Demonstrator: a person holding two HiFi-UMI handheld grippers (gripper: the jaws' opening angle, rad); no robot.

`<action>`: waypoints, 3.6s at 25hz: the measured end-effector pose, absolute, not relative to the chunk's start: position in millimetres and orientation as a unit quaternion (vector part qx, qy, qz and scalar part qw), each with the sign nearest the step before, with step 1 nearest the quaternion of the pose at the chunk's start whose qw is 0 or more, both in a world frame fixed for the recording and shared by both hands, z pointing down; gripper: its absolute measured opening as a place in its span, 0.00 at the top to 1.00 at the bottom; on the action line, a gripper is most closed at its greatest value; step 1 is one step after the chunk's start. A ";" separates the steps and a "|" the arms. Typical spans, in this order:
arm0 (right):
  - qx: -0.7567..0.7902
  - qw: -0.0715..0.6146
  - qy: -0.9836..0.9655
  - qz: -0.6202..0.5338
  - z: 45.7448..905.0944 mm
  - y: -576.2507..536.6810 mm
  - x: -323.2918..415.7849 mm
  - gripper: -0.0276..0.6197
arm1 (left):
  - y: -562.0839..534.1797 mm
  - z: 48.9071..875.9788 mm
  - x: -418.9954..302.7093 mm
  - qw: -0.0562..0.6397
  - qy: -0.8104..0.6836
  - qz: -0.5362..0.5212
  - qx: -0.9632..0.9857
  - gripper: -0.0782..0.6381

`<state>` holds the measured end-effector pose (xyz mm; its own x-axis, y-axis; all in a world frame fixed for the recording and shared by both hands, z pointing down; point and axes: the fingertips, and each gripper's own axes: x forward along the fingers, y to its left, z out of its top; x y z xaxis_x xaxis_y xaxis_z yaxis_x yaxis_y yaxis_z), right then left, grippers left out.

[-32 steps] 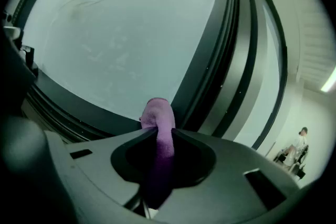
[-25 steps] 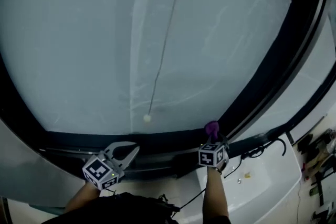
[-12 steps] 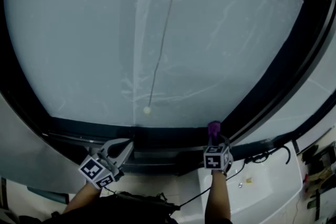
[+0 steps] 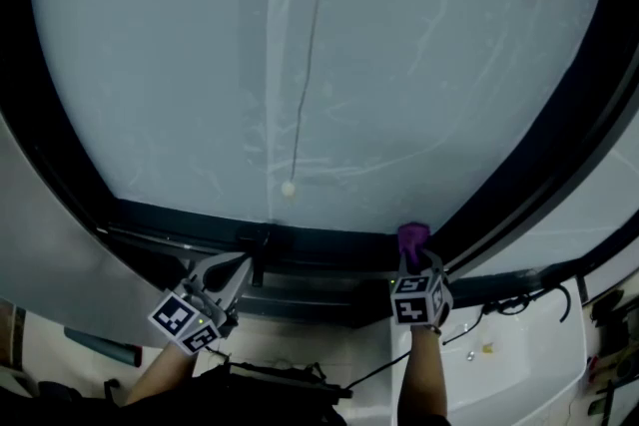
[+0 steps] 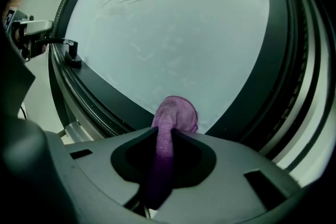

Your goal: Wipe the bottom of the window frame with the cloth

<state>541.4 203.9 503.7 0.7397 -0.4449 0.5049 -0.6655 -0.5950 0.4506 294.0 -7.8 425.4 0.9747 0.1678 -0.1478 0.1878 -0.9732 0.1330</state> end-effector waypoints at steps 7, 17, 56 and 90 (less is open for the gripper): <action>0.866 0.332 -0.330 0.178 506.0 180.9 518.5 0.84 | -25.5 427.1 269.8 0.069 0.085 -0.072 0.991 0.89; 0.855 0.374 -0.319 0.167 505.6 144.1 493.1 0.84 | -67.5 426.5 226.8 0.062 0.068 -0.068 0.993 0.89; 0.792 0.423 -0.419 0.134 497.9 33.2 404.8 0.84 | -116.8 443.7 120.9 0.084 -0.022 -0.074 0.994 0.89; 0.785 0.307 -0.530 0.088 480.5 -5.7 348.7 0.84 | -133.2 447.3 117.2 0.084 -0.009 -0.070 0.994 0.89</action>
